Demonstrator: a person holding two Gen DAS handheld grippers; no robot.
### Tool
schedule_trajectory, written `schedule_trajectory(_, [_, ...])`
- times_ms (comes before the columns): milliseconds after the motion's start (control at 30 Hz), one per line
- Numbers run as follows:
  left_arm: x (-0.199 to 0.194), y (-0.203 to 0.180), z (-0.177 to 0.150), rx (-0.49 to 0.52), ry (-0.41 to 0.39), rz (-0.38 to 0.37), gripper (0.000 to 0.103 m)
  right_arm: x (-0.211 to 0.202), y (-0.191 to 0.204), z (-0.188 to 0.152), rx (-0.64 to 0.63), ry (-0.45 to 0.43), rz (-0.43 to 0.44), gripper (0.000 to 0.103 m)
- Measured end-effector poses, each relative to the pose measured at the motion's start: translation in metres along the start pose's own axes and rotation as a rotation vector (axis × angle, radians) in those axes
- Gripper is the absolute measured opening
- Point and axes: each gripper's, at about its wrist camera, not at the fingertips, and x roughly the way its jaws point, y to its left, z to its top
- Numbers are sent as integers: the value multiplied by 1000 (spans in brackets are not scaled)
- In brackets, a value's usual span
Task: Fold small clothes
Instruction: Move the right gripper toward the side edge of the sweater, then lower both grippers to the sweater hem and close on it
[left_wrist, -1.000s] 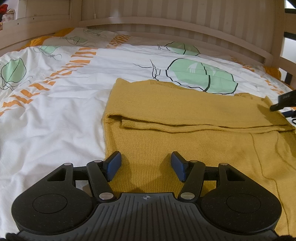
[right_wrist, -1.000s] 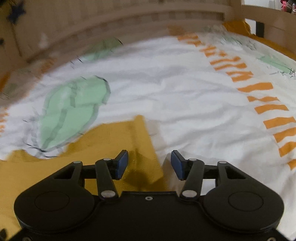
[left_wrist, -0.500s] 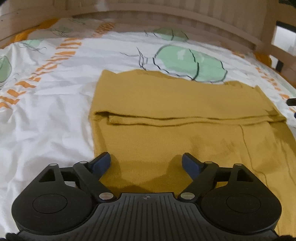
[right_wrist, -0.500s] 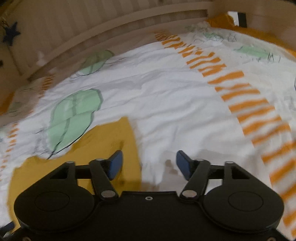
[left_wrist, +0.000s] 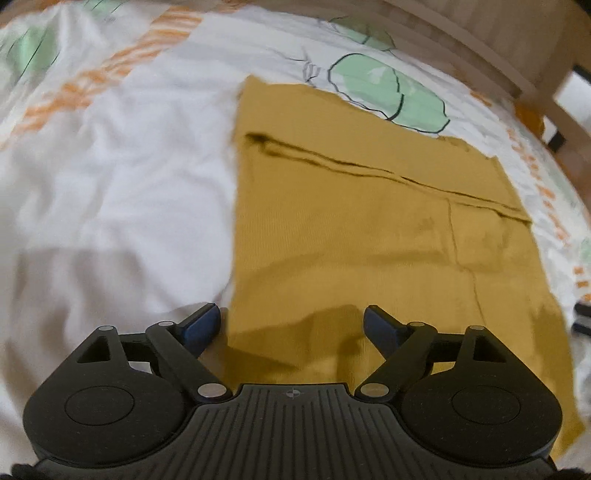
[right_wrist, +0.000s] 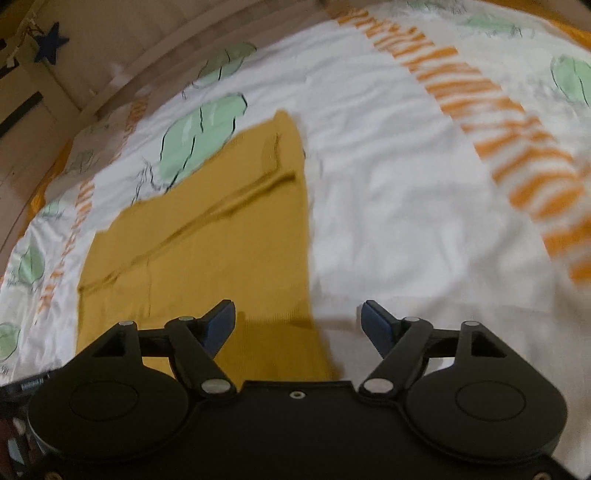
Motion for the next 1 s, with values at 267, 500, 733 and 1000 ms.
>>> schedule_trajectory(267, [-30,18,-33,-52,37,-11,84,-27,-9,-37,21,72,9,81])
schedule_trajectory(500, [-44,19,-54,-24,51,-10,84,-39,-3,-52,-3,94,3,86])
schedule_trajectory(733, [-53,12,-69,45,52,-1,84,-50,-7,-67,-22,91,17,86])
schedule_trajectory(1000, [-49,8,-73,90,67,-8,83,-52,-14,-68,9,106,56,87])
